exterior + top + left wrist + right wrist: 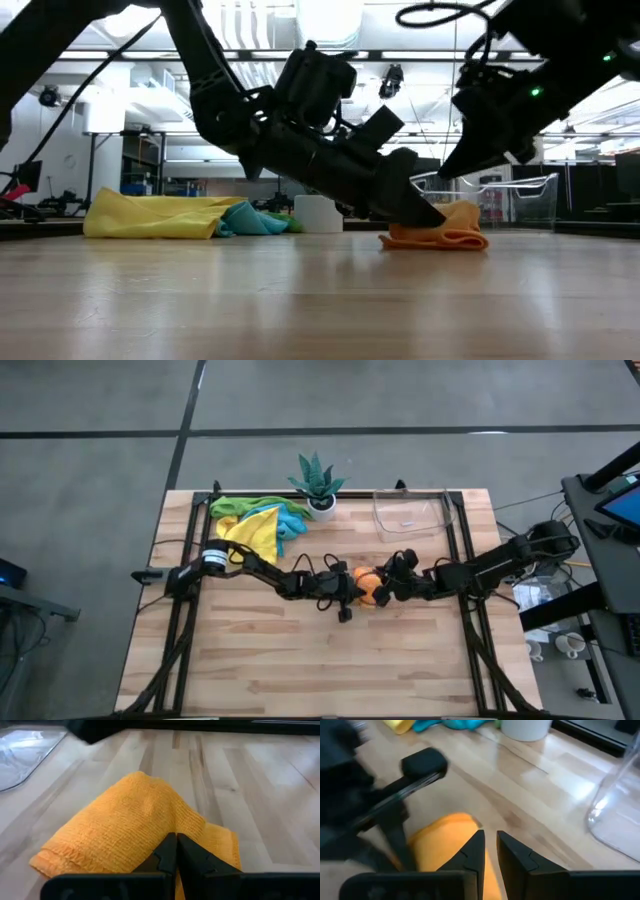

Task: Roll microfiber towels into tight, uniform cylinder then place into a basket
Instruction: Roll the orange microfiber cloth

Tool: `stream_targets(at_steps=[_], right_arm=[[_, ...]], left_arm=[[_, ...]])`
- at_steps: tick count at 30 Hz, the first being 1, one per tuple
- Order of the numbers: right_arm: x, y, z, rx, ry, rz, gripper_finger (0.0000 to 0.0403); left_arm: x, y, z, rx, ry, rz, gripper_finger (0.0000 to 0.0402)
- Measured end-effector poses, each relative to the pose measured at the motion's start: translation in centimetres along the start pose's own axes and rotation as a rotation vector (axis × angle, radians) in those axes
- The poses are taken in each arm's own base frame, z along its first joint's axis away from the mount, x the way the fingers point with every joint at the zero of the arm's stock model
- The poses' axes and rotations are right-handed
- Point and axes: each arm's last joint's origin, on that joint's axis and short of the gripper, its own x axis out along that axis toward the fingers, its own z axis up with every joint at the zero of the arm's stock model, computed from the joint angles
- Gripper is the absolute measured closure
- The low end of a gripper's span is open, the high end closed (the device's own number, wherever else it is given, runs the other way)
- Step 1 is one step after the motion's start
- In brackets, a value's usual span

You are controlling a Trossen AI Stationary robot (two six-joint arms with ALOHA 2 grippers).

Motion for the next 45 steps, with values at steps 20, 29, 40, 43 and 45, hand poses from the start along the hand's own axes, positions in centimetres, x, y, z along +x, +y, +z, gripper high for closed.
stream_targets(at_steps=[20,29,40,43,45], right_arm=[[2.4,-0.8,-1.3,0.063,0.245,0.075,0.0394],[1.2,0.2,-2.5,0.083,0.292,0.095,0.0394],[-0.1,-0.1,-2.9,0.076,0.307,0.041,0.0394],[-0.8,-0.5,-2.4,0.08,0.29,0.023,0.0394],[-1.1,-0.7,-2.1,0.094,0.268,0.026,0.0394]], left_arm=[[0.3,1.0,-1.2,0.108,0.133,0.02,0.0402],[0.2,3.9,-0.9,0.167,0.189,0.06,0.0401],[-0.3,4.1,-0.1,0.181,0.208,0.034,0.0402],[-0.5,3.6,0.2,0.185,0.202,0.024,0.0402],[-0.5,3.3,0.3,0.188,0.194,0.017,0.0402]])
